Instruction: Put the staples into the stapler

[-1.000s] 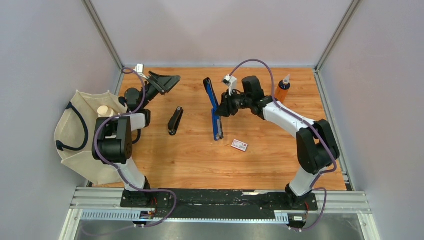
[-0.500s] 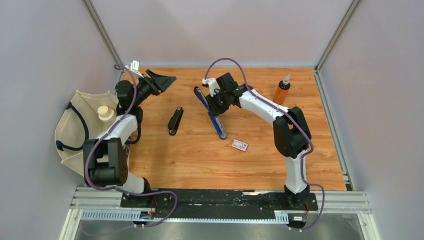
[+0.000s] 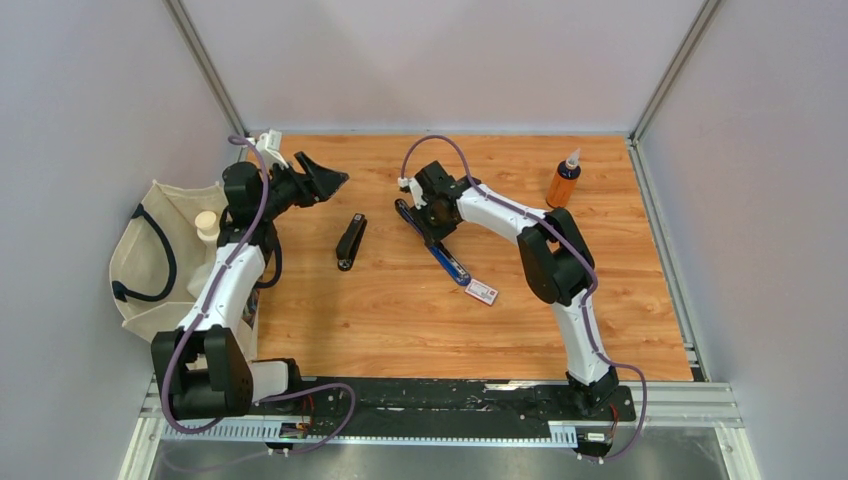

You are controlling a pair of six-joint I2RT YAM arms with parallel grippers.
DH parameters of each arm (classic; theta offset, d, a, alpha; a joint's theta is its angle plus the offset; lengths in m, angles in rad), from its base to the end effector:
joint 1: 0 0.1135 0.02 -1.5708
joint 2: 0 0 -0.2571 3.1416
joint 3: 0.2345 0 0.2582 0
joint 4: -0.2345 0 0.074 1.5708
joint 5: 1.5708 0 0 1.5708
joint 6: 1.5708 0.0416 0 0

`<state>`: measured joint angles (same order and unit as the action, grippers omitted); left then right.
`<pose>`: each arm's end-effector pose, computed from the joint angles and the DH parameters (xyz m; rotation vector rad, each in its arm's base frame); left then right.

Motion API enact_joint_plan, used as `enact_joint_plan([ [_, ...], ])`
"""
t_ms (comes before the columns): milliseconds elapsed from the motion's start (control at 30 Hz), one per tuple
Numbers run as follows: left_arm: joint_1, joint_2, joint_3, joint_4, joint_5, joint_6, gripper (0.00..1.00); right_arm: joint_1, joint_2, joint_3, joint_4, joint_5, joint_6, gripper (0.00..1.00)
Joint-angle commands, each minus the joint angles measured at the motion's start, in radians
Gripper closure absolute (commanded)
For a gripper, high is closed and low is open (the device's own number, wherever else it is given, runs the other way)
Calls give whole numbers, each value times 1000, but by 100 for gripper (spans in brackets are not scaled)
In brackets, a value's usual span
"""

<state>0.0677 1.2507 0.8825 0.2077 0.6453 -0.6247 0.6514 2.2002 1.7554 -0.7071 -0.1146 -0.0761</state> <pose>0.3019 -0.0046 0.3060 -0.1238 1.7924 -0.9599 0.3715 0.2892 0.1621 -1.0115 2.5625 0.3176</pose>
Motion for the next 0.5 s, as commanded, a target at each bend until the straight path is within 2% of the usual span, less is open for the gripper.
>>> enact_joint_plan([
  [0, 3, -46, 33, -93, -15, 72, 19, 7, 0, 56, 35, 113, 51, 100],
  [167, 4, -53, 35, -116, -19, 91, 18, 17, 9, 59, 54, 228, 122, 100],
  [467, 4, -37, 26, -137, -18, 117, 18, 21, 26, 49, 75, 260, 246, 100],
])
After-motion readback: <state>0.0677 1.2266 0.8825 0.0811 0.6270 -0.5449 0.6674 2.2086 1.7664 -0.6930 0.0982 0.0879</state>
